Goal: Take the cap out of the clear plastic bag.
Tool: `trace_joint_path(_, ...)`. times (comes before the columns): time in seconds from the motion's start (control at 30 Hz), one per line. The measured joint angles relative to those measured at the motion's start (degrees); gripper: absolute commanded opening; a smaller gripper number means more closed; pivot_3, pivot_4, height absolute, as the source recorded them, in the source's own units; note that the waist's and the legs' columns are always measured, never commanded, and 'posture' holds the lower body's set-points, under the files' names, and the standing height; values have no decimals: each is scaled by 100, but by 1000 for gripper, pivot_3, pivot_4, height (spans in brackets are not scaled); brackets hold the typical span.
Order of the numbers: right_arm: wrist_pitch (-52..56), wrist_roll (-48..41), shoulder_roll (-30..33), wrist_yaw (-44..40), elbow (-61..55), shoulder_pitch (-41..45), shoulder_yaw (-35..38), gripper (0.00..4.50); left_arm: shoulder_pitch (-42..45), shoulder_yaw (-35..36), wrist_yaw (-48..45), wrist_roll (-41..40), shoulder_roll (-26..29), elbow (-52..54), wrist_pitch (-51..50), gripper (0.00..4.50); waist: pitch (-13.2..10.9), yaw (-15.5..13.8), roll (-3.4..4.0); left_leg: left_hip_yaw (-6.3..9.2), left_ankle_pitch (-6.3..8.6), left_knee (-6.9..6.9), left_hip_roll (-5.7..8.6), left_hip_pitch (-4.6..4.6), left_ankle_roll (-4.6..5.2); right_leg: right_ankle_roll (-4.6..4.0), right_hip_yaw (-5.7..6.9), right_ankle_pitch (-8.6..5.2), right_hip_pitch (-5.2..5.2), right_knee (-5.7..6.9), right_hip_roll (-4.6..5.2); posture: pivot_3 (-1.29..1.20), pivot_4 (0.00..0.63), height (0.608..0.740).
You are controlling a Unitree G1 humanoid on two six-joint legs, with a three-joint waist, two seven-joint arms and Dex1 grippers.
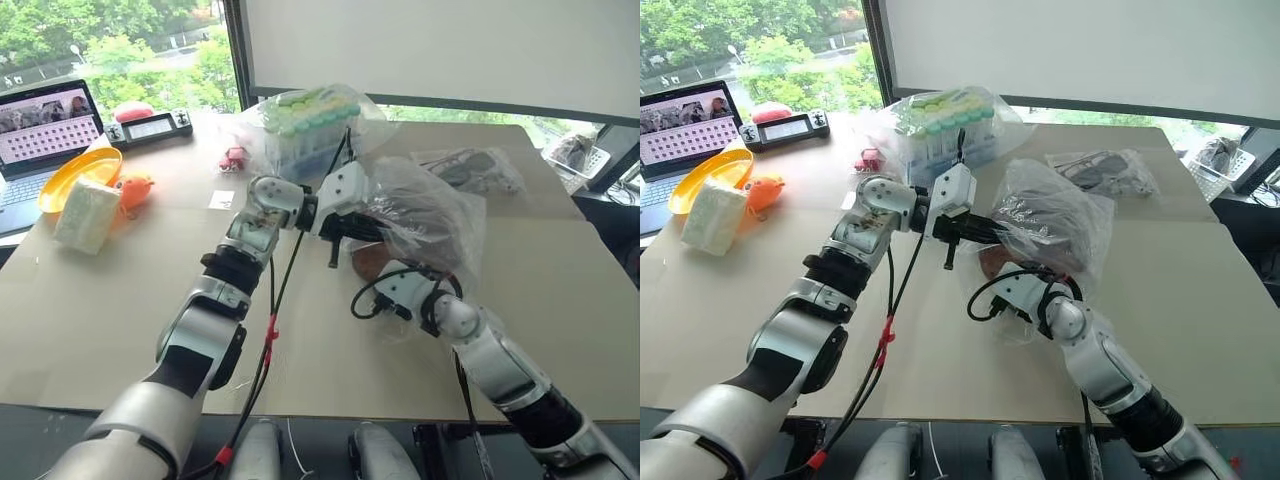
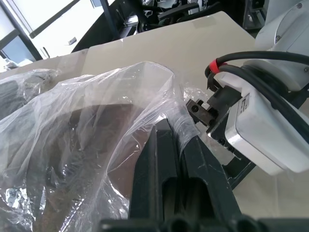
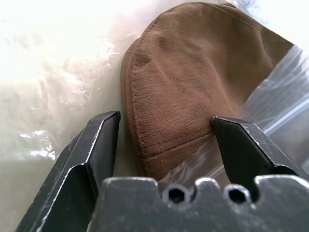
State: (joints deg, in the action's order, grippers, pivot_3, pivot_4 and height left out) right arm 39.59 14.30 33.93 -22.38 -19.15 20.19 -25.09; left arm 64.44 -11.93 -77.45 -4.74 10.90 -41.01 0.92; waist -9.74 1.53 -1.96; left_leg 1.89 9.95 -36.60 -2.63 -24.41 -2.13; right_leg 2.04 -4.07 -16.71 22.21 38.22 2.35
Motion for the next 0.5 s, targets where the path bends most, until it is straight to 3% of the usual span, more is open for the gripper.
trace_joint_path(0.03,0,64,-36,5,29,-6,0,3724,0,0,4,0,0,21,-14,26,0,4,0,0,0,0,0,1,0,3,0,-2,-1,0,0,0,150,740)
trace_joint_path(0.07,0,135,-76,17,48,-15,7,3200,-1,-1,9,0,0,49,-42,0,1,9,0,0,0,0,0,3,0,4,0,-2,-3,1,0,0,150,740)
trace_joint_path(0.37,-29,558,-169,9,169,-79,-2,497,-125,-16,34,1,5,262,-197,0,1,-84,0,1,0,0,2,0,0,1,0,0,-3,0,1,0,150,740)
trace_joint_path(0.43,-38,618,-219,9,138,-75,90,110,-133,-32,38,7,11,276,-189,0,1,-88,0,1,0,0,2,1,0,2,1,-1,-5,0,1,0,150,740)
trace_joint_path(0.5,-38,669,-269,4,96,-79,144,33,-151,-54,38,12,12,286,-123,0,1,-83,0,1,0,0,1,1,0,1,1,-1,-4,-1,1,0,150,740)
